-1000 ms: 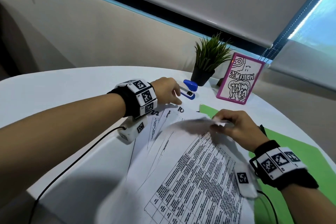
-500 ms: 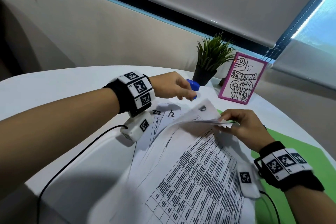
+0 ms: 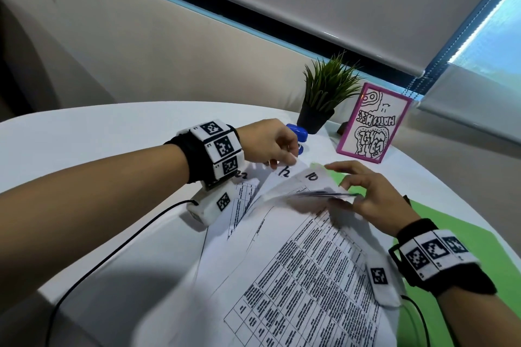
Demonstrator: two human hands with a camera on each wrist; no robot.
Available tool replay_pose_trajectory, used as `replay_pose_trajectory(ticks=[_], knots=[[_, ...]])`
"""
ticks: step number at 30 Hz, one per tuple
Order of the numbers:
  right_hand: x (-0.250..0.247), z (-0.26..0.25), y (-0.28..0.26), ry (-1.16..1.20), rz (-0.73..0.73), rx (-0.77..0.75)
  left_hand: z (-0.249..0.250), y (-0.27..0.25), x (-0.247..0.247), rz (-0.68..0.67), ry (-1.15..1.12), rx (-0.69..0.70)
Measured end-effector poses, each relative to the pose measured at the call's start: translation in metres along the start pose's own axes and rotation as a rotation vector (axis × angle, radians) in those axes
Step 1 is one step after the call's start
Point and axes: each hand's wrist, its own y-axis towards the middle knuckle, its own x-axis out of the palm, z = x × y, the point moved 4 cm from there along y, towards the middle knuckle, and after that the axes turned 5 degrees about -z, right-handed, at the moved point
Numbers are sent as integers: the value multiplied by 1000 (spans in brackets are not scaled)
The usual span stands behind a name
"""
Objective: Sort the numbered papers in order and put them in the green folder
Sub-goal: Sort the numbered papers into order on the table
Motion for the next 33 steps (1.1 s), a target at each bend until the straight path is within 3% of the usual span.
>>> replay_pose_trajectory(ticks=[6,8,10,13,16,19,26,33], knots=[[6,3,11,72,-46,42,10,-2,-3,31,-125,15],[5,2,11,64,-24,60,4,-6,-13,91,-34,-72],[4,0,10,55,-18,50,-6,-12,-25,108,228,-190],[3,-2,9,88,-72,61,-24,-28,-38,27,625,-414],[2,2,12,115,-141,63,-38,-37,-41,-91,519,-504],[-1,3,19,63,-171,65,-38,-37,-37,-86,403,-478],[-5,-2,32,30,-304,68,-36,-30,-31,-25,471,-513],[4,-10,43,12,-327,94,-25,-27,-33,137,416,-342]])
